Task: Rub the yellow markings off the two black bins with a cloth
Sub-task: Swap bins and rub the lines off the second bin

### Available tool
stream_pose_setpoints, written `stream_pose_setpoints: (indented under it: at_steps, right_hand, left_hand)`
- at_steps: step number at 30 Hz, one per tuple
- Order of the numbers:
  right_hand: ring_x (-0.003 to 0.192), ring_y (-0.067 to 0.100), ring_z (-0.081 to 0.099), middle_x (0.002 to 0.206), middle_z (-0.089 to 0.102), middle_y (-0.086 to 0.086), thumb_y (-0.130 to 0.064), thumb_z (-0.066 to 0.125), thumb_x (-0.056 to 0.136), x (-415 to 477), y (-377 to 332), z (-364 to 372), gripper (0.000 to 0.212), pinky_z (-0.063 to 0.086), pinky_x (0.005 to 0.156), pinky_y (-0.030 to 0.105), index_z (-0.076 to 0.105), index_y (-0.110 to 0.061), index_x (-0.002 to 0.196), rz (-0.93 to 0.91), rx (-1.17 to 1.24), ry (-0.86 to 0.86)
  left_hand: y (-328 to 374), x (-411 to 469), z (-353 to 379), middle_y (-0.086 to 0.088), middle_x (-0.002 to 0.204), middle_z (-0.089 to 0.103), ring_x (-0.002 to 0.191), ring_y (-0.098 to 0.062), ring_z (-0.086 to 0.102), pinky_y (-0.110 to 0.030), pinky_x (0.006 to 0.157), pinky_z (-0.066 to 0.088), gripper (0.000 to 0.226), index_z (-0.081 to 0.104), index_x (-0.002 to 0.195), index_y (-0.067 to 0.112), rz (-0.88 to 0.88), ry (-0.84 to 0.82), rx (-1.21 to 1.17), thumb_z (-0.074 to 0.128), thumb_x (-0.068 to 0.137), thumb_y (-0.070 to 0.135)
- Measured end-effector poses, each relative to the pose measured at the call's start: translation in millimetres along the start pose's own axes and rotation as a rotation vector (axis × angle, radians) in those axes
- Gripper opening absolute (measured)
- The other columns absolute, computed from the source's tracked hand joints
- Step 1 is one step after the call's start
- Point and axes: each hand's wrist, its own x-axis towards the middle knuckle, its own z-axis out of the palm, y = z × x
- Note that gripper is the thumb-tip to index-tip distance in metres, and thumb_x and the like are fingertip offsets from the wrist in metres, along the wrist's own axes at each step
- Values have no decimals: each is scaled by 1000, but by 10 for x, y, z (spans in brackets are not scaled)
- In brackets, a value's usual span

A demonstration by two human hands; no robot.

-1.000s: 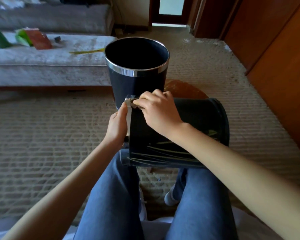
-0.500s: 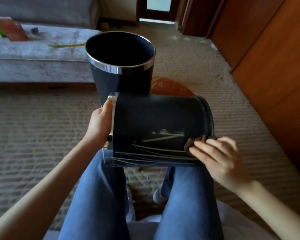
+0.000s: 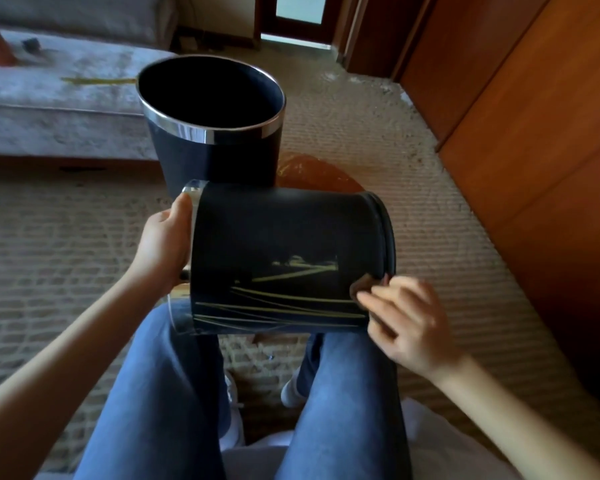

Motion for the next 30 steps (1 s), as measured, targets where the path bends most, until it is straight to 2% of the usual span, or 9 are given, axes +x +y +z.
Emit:
stream_pose_setpoints:
  at_steps: [3, 6, 9, 12, 16, 19, 22, 28, 30]
  right_hand:
    - [96, 25, 57, 98, 72, 7, -12, 62, 88, 43, 115, 12, 22, 47, 84, 42, 77, -11, 104, -133, -64, -16]
    - [99, 29, 57, 99, 69, 8, -9, 57, 89, 528, 237, 58, 22, 46, 86, 42, 76, -10, 102, 34, -40, 17]
    - [93, 30, 60, 98, 66, 6, -10, 54, 86, 1079, 398, 166, 24, 49, 83, 38, 74, -10, 99, 234, 63, -89]
    - [86, 30, 61, 96, 64, 4, -14, 52, 84, 1277, 381, 226, 24, 53, 73, 42, 73, -12, 96, 297, 35, -165]
    - [95, 29, 57, 97, 68, 8, -2, 62, 83, 852, -87, 142, 24, 48, 89, 34, 74, -6, 104, 180, 72, -47]
    - [104, 29, 57, 103, 71, 11, 0, 64, 86, 450, -383, 148, 25, 45, 102, 34, 74, -3, 109, -30, 80, -42]
    - [101, 33, 63, 105, 71, 13, -2, 58, 94, 490, -305, 173, 21, 51, 95, 41, 75, -2, 107, -190, 29, -30]
    - [96, 33, 62, 105, 68, 7, -3, 56, 89, 1441, 281, 349, 25, 52, 86, 41, 74, -10, 106, 264, 117, -194]
    - [97, 33, 62, 105, 68, 5, -3, 56, 89, 1542, 332, 377, 26, 51, 87, 41, 74, -12, 105, 278, 96, -257]
  left_hand:
    - [18, -58, 13, 11, 33, 43, 28, -1, 38, -19, 36, 33, 49, 52, 66, 16, 21, 12, 28, 42, 104, 45]
    - [-35, -103, -10, 12, 33, 41, 28, -1, 36, -16, 33, 31, 53, 50, 59, 18, 32, 17, 8, 43, 105, 44]
    - [-83, -144, -33, 12, 34, 42, 30, -1, 37, -19, 37, 33, 63, 54, 48, 19, 26, 6, -8, 44, 105, 44]
    - [-65, -86, -30, 12, 37, 44, 32, 0, 39, -25, 45, 34, 51, 51, 61, 20, 28, 20, 1, 44, 103, 47]
    - [-45, 73, -7, 6, 47, 48, 44, -11, 42, -28, 50, 34, 50, 56, 67, 16, 8, 28, 36, 45, 101, 51]
    - [-55, 124, -5, 8, 44, 55, 49, -12, 50, -29, 60, 42, 48, 64, 72, 16, 1, 11, -6, 48, 100, 51]
    - [-71, 103, 13, 9, 43, 55, 41, -5, 50, -21, 47, 40, 48, 63, 72, 17, 38, 13, 28, 45, 102, 50]
    - [-143, 63, -31, -2, 63, 59, 60, -18, 56, -32, 62, 46, 49, 63, 72, 16, 63, 2, -9, 47, 99, 54]
    - [-135, 66, -27, 2, 60, 57, 56, -15, 53, -30, 58, 43, 49, 62, 71, 16, 62, 17, 14, 47, 100, 54]
